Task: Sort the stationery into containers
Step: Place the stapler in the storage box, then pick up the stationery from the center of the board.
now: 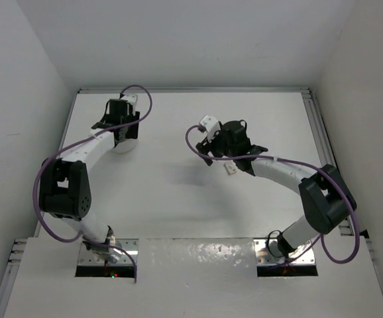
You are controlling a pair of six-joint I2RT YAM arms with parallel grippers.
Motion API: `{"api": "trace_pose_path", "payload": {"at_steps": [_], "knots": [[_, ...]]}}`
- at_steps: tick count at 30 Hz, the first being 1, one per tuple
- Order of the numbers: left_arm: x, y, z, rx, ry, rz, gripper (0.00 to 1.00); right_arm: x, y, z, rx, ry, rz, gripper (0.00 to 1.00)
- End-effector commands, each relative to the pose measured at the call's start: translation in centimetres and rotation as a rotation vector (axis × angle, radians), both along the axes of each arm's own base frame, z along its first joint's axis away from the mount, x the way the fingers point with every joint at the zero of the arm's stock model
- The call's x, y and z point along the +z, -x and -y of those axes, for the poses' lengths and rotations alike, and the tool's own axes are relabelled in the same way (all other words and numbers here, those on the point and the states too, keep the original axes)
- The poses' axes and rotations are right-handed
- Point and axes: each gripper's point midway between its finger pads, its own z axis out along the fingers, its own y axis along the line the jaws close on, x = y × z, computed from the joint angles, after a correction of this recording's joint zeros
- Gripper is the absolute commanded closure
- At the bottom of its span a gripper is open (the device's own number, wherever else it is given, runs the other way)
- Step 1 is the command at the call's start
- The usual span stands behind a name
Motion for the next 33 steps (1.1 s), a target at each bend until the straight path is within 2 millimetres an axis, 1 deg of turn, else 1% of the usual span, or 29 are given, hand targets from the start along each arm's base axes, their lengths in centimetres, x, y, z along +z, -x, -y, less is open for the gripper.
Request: {"api": "trace_pose_path", "payload": {"at_steps": [1,2,3,4,5,6,7,8,9,10,11,12,14,15,16,18,20,21,22,23,25,26,28,29,30,31,32,33], "knots": [[5.5,-1.5,1.3,-0.086,0.022,0.143,0.52,-0.4,-0.7,5.0,-0.266,0.032,-0.111,0.28],[6.4,-1.6,2.1,-0.128,0.045,0.169,0.53,-1.4,-0.4,6.2,-0.317,0.028,-0.167,0.46],[6.4,-1.3,2.7,-0.168,0.053,0.172,0.53,-3.2,0.7,7.7,-0.373,0.075,-0.237,0.50],[6.6,-1.1,3.0,-0.189,0.054,0.179,0.53,-4.0,0.9,8.9,-0.422,0.108,-0.254,0.49],[7.4,-0.6,4.6,-0.271,0.106,0.198,0.53,-4.9,1.4,9.8,-0.448,0.134,-0.279,0.32],[7.2,-0.3,5.4,-0.316,0.120,0.205,0.52,-5.5,1.8,10.3,-0.464,0.156,-0.298,0.25],[7.8,0.3,6.5,-0.374,0.155,0.222,0.53,-6.3,2.1,11.0,-0.490,0.179,-0.309,0.21],[8.0,0.7,6.9,-0.394,0.169,0.230,0.53,-6.6,2.3,11.3,-0.500,0.185,-0.313,0.19],[7.6,0.9,7.6,-0.419,0.184,0.230,0.53,-6.8,2.0,11.3,-0.509,0.178,-0.307,0.18],[8.1,1.3,8.2,-0.444,0.201,0.241,0.53,-7.5,2.1,11.6,-0.521,0.184,-0.320,0.20],[8.2,1.4,8.3,-0.450,0.203,0.250,0.52,-7.7,2.0,11.9,-0.535,0.190,-0.326,0.24],[8.2,1.5,8.7,-0.457,0.208,0.251,0.53,-8.1,1.9,12.0,-0.543,0.190,-0.341,0.26],[8.6,1.6,8.7,-0.452,0.208,0.262,0.52,-9.1,1.8,12.1,-0.545,0.199,-0.374,0.29],[8.5,1.6,8.6,-0.446,0.208,0.262,0.53,-9.4,2.0,11.7,-0.527,0.195,-0.392,0.33],[8.6,1.6,8.5,-0.440,0.203,0.267,0.52,-10.0,2.3,11.7,-0.523,0.206,-0.408,0.35],[8.6,1.7,8.3,-0.436,0.197,0.268,0.52,-10.6,2.7,11.6,-0.513,0.204,-0.432,0.39],[8.8,1.7,8.1,-0.430,0.189,0.277,0.52,-10.7,2.7,11.4,-0.517,0.199,-0.456,0.42],[8.7,1.7,8.1,-0.430,0.190,0.278,0.52,-11.1,3.0,11.5,-0.515,0.212,-0.475,0.42],[8.9,1.7,8.1,-0.430,0.188,0.284,0.52,-10.9,2.7,11.4,-0.522,0.208,-0.470,0.43],[8.9,1.7,8.1,-0.429,0.189,0.286,0.52,-11.3,2.6,11.6,-0.531,0.214,-0.479,0.46],[9.0,1.7,8.1,-0.433,0.189,0.290,0.52,-11.3,2.5,11.5,-0.531,0.209,-0.502,0.54],[9.1,1.6,8.1,-0.433,0.189,0.295,0.52,-11.3,2.6,11.4,-0.523,0.208,-0.509,0.66],[9.3,1.6,8.2,-0.447,0.188,0.304,0.52,-11.3,3.1,11.1,-0.484,0.204,-0.516,0.82],[9.4,1.6,8.4,-0.470,0.177,0.311,0.52,-11.2,3.3,11.0,-0.465,0.204,-0.513,0.95],[9.7,1.8,8.7,-0.500,0.176,0.321,0.52,-10.8,3.4,11.1,-0.436,0.214,-0.491,1.00],[9.8,2.4,9.7,-0.576,0.200,0.325,0.52,-10.3,3.7,10.3,-0.380,0.190,-0.497,1.00],[10.1,2.7,10.1,-0.657,0.173,0.346,0.51,-9.6,3.9,9.7,-0.332,0.178,-0.490,1.00],[11.1,4.4,12.3,-0.831,0.224,0.376,0.48,-7.9,3.5,9.0,-0.239,0.179,-0.436,1.00]]}}
